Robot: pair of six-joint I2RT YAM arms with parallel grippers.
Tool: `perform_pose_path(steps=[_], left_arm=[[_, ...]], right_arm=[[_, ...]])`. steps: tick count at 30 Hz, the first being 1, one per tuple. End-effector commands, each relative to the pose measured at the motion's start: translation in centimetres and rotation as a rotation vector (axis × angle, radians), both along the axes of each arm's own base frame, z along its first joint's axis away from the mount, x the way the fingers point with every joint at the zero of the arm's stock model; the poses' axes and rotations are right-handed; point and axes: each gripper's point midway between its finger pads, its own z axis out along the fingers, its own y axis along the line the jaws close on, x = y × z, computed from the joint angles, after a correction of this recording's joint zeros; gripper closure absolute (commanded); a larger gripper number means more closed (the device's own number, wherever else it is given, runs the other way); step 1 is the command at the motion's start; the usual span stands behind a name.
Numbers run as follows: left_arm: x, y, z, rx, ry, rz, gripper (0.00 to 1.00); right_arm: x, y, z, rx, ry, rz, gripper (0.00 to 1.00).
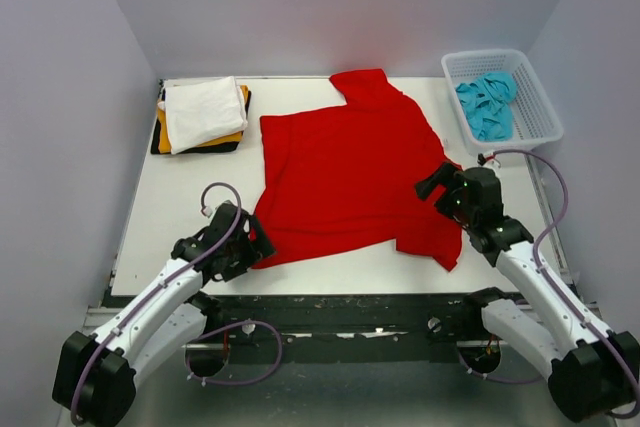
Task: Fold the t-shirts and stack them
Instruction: Flatten out the tshirt
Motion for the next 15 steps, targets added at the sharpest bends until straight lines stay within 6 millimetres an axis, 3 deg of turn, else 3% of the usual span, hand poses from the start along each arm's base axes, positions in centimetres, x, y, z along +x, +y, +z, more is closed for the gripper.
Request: perform_pose_path(steps=[1, 7, 9, 11, 15], left_arm=[[-0.6, -0.2, -0.5, -0.021, 0.002, 0.025, 0.09], [-0.8, -1.6, -1.3, -0.065, 0.035, -0.034, 0.58], [-1.0, -2.2, -1.7, -0.08, 0.063, -0.058, 0.68], [-1.2, -2.1, -2.4, -0.055, 0.094, -0.057, 0.7], [-0.8, -1.7, -2.8, -0.011, 0.105, -0.055, 1.0]], right_arm=[[-3.4, -2.0, -3.0, -0.055, 0.107, -0.052, 0.0], [-4.7, -3.2, -4.1, -0.084, 0.133, -0.1, 0.0], [-4.6, -3.8, -3.7, -0.1, 0.129, -0.124, 0.0], [-4.6, -4.0, -3.3, -0.114, 0.127, -0.129, 0.0], [-4.5, -3.8, -3.2, -0.118, 0.129, -0.111, 0.0]])
